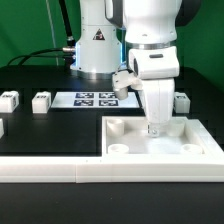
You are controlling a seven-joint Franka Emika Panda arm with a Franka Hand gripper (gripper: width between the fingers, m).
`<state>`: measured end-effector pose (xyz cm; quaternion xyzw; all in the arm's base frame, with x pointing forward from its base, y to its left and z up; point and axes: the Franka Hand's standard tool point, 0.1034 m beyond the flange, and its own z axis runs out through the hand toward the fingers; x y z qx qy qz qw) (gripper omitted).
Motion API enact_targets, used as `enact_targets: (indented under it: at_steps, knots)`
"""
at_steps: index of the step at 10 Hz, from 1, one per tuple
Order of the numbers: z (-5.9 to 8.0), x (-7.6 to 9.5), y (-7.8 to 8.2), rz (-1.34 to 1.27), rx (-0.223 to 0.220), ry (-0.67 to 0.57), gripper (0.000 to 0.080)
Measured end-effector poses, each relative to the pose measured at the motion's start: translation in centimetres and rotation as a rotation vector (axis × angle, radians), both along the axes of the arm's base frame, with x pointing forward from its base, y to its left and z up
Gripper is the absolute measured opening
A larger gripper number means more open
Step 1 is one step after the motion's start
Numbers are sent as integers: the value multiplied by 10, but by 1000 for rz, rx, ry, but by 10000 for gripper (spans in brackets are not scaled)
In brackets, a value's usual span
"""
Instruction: Assemble square table
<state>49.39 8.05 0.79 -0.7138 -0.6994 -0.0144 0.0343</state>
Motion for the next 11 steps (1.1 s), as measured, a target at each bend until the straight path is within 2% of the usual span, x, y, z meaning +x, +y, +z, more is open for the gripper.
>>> enact_targets:
  at_steps: [1,5,6,7,9,11]
  knots:
    - [0,0,0,-1,0,0,633]
    - [0,0,-1,-3,0,0,648]
    - [8,1,-2,-46,-1,-20,648]
    - [22,-2,-2,-109,-3,-43,648]
    - [41,-13,6,-243,10,-103,648]
    - [45,-22,5,-274,9,-105,648]
